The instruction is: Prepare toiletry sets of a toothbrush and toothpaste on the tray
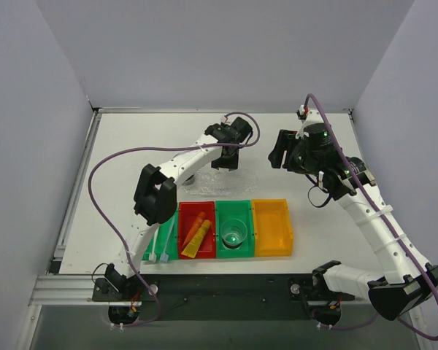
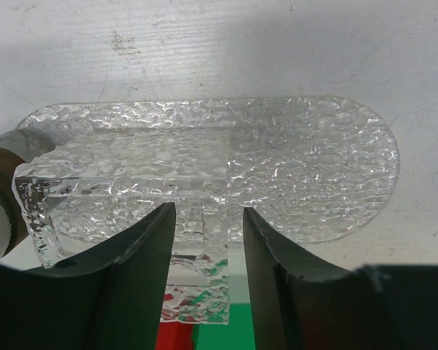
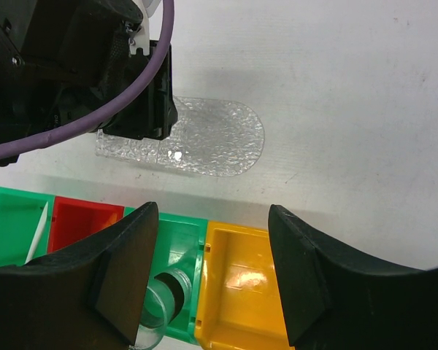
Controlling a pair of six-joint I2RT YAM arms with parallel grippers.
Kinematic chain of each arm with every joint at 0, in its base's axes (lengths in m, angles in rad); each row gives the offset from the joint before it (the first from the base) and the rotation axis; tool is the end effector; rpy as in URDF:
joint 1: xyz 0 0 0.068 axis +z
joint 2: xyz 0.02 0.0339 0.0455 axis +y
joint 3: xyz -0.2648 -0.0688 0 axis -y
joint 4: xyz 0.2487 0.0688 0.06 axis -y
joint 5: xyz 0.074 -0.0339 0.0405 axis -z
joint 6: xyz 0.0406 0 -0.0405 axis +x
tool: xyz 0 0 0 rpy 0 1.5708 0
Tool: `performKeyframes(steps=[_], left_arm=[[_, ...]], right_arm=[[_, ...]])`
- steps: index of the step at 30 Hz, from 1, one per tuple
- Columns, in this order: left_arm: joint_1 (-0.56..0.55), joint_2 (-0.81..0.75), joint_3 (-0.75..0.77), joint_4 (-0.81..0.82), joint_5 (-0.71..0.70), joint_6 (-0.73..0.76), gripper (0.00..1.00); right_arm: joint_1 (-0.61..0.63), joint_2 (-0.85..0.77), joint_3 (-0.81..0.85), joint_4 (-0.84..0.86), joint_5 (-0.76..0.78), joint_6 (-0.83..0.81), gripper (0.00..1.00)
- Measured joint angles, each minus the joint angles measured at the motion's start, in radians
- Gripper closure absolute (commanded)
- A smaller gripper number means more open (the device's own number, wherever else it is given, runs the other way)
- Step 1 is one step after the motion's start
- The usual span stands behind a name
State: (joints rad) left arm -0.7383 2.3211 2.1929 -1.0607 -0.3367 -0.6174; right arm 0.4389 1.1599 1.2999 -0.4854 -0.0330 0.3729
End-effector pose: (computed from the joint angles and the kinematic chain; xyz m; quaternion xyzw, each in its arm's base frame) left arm 0.3764 -0.3244 0.2307 0.0267 0.9681 0.0108 0.2489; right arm 0.2347 0.1117 0.4116 -0.0365 0.8172 0.2394 0.5229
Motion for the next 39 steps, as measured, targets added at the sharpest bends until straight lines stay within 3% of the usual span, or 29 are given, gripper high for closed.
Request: performKeyframes(steps=[13,17,29,35,36,39], left_arm=[[0.0,0.0,0.0,0.014,-0.037,0.005,0.46],[0.0,-0.006,-0.011,0.035,-0.053,0.019,0.41],[-0.001,-0.216,-0.235,0.198,-0.049,0.078,0.38],[0.0,-0.351,-0.351,0.297,-0.014,0.102,0.37],[0.0,-0.375,-0.372,0.309,-0.007,0.105,0.37],[0.006,-0.447,-0.431,0.343,0.025,0.11,0.35]], right_arm=[[0.0,-0.005,0.0,0.0,0.0,0.0,0.43],[0.0,-0.005,0.0,0.0,0.0,0.0,0.43],[0.0,-0.005,0.0,-0.007,-0.001,-0.004,0.41],[0.0,-0.005,0.0,-0.02,-0.002,-0.006,0.48],[0.0,-0.005,0.0,-0.022,-0.006,-0.007,0.55],[0.0,-0.005,0.0,-0.026,-0.037,-0.019,0.61]])
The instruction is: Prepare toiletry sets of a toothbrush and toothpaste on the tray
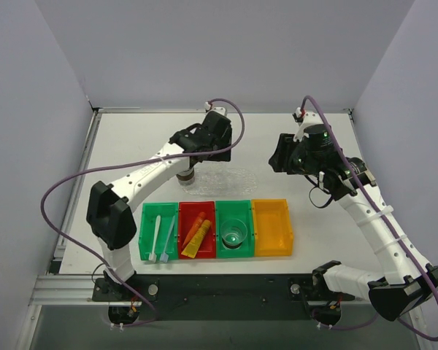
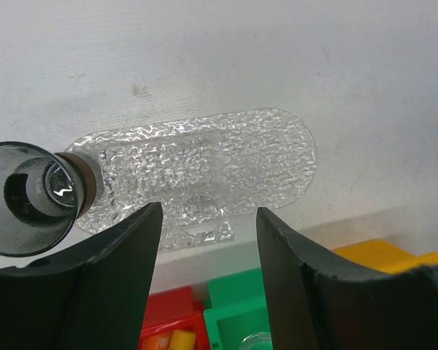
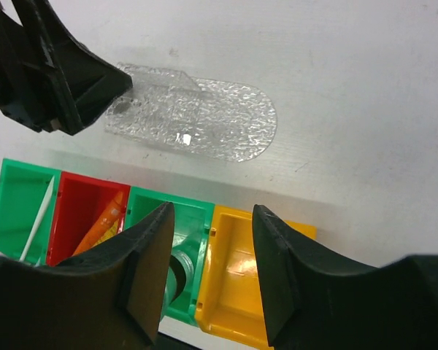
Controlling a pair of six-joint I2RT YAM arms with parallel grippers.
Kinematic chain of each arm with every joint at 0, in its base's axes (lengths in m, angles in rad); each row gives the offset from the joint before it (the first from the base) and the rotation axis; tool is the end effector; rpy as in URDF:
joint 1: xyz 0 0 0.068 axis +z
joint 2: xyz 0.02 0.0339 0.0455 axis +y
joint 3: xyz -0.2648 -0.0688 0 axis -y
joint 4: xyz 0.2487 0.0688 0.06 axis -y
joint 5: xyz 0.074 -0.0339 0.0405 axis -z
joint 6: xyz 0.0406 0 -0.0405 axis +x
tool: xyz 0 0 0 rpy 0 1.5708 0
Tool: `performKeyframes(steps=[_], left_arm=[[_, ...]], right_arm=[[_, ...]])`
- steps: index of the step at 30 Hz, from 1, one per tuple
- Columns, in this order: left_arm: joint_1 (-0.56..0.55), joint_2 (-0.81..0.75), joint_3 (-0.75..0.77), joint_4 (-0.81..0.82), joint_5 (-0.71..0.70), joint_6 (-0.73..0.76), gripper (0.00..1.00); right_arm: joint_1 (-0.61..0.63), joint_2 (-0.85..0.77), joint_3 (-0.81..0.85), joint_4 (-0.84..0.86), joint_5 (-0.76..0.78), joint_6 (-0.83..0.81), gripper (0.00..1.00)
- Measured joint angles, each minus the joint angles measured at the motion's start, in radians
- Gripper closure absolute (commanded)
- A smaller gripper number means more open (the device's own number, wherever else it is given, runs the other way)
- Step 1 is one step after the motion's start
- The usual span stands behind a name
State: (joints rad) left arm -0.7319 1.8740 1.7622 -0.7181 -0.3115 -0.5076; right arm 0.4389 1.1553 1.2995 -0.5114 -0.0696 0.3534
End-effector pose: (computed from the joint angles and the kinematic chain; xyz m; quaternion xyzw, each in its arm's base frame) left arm 0.3274 -0.2774 0.3150 0.0473 0.9214 -0.0900 0.3751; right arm 0.2319 0.1120 0.4098 -0.0549 0.8222 0.2448 0.5109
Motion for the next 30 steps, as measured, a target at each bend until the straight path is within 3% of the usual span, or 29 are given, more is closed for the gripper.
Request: performKeyframes(steps=[5,13,22,30], left_arm=[[0.044,-0.153,-0.119,0.062,0.047,-0.003,0.31],[0.198,-0.352,-0.252,0.086,0.108,-0.011,0.3],[0.277,-0.457,-0.287,0.083,0.135,0.0,0.3],[0.284,-0.488,-0.362,0.071,0.147,-0.008,0.3]], right_arm=[[0.016,0.022,-0.005,-0.019,-0.108,-0.048,0.66],[0.183,0.092,-0.097,-0.029,-0.196,-0.124,0.74],[0.275,0.169,-0.217,0.0,-0.266,-0.154,0.75],[0.328,0.172,-0.251,0.036,-0.268,-0.18,0.75]])
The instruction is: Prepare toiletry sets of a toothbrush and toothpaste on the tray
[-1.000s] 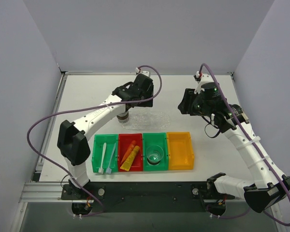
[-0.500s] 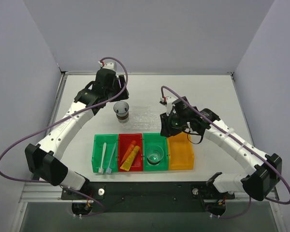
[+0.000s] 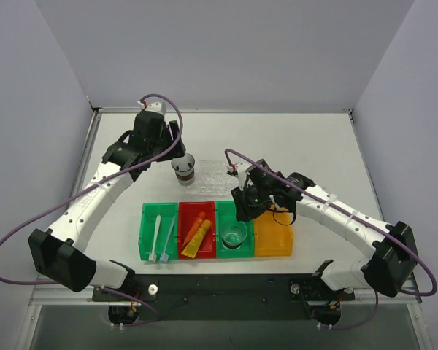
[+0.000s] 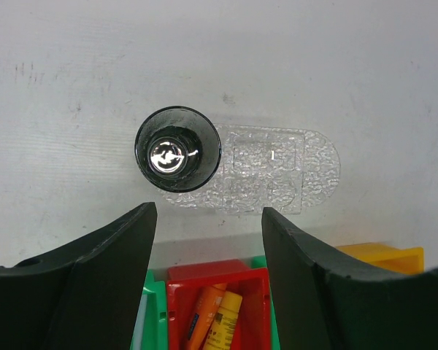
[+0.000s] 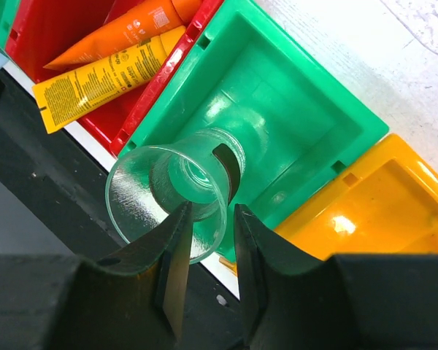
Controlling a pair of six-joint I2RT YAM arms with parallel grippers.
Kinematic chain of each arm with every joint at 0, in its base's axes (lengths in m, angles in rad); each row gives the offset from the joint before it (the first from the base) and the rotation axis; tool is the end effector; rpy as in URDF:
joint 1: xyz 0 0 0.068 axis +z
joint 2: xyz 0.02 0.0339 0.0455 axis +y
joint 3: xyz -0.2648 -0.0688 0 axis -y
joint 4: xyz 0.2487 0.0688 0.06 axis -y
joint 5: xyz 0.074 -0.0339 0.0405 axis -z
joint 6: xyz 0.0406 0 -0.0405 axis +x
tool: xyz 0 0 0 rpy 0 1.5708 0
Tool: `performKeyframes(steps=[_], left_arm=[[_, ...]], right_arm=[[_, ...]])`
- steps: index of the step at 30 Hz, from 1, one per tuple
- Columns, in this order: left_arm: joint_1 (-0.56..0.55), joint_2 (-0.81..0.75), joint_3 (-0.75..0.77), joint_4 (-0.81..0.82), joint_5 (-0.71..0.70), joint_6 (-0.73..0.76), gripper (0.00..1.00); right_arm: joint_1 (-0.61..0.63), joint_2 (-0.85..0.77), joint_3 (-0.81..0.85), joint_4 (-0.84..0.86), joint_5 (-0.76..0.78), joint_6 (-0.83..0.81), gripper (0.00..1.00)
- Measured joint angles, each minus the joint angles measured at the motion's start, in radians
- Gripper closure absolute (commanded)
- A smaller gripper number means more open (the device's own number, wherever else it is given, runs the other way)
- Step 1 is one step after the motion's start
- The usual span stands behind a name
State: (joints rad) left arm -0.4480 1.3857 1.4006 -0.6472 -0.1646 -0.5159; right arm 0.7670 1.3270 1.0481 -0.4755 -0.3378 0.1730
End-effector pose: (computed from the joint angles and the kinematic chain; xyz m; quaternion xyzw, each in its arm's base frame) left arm 0.2832 -0.1287 0.3701 -0.0673 0.8871 -0.1439 0.4333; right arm 0.2020 0.2134 0.2828 -0.3286 0.8456 0.3148 0.2790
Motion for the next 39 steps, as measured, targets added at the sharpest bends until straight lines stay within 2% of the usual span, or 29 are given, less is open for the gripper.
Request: performKeyframes(steps=[12,21,27,39], left_arm=[[0.005,-0.009,-0.002,-0.003,0.017,-0.002,0.3],[0.008,-0.009,-0.002,-0.003,0.026,-0.001,0.3],[0.014,-0.009,-0.002,-0.003,0.032,-0.001,0.3],[0.019,-0.009,-0.002,-0.003,0.037,-0.001,0.3]], right_arm=[[0.06,0.048,-0.037,0.032,0.081,-0.003,0.77],[0.06,0.077,-0.044,0.057,0.097,-0.003,0.88],[0.065,0.09,-0.045,0.064,0.094,-0.004,1.0],[0.066,0.091,-0.025,0.021,0.084,0.003,1.0]])
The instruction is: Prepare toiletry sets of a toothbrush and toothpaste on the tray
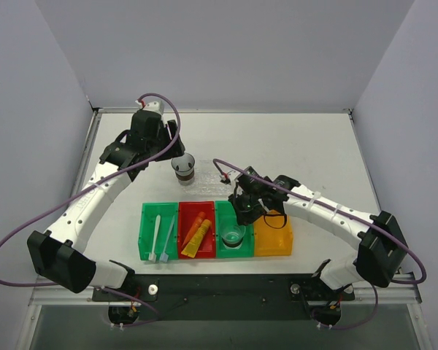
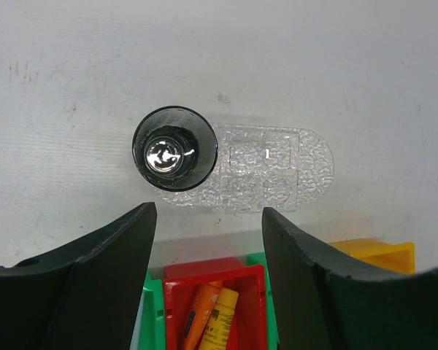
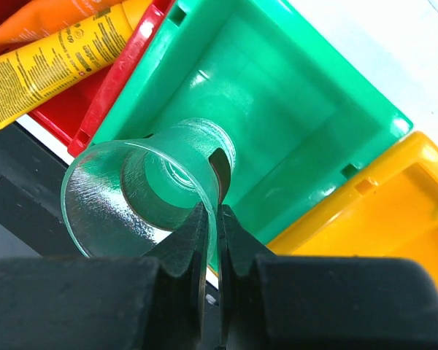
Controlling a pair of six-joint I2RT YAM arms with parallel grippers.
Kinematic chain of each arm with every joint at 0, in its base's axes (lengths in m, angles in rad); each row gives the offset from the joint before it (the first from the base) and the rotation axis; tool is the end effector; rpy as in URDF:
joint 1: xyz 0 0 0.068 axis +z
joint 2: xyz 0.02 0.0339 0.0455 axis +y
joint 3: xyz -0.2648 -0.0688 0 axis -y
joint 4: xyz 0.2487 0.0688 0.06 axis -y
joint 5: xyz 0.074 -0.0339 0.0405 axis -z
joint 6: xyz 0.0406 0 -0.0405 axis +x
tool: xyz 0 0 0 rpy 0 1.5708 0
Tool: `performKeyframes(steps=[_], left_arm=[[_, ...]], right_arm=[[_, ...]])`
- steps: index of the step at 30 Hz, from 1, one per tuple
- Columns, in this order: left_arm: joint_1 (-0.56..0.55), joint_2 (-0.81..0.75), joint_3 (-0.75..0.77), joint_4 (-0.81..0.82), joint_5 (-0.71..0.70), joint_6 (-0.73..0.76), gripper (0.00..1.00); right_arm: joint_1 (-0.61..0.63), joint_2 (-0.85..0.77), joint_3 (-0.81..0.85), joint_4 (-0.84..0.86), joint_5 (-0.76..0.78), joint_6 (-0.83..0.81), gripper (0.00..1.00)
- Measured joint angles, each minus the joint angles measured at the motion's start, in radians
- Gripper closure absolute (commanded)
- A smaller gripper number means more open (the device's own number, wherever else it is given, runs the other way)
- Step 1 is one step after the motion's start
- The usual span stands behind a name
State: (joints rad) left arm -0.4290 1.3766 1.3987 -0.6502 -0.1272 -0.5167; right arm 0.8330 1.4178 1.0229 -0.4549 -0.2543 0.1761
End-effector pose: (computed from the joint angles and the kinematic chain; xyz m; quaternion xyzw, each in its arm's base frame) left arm 0.2828 -0.1237 0.3717 -0.0678 0.8870 -0.1560 0.4292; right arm 0.1990 0.2341 0.2498 -0.3417 0.8641 0.2730 0.2489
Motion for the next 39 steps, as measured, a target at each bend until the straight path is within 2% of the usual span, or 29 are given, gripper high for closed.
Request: performKeyframes(steps=[9,24,34,39], left_arm=[[0.001,0.0,0.0,0.0,0.002,0.0,0.3],[0.001,0.003,0.001,0.0,0.005,0.0,0.3],[0.001,0.01,0.017,0.003,0.005,0.005,0.3],[0.01,0.014,0.039,0.007,0.005,0.027,0.3]], right_arm=[[-0.001,-0.022,0.09,-0.131,0.081,0.063,1.0],[-0.098,-0.07,0.226,-0.241,0.092,0.154,1.0],[-0.117,-0.087,0.306,-0.289,0.148,0.233,1.0],[-0.172,-0.085,0.388,-0.294,0.177,0.273,1.0]])
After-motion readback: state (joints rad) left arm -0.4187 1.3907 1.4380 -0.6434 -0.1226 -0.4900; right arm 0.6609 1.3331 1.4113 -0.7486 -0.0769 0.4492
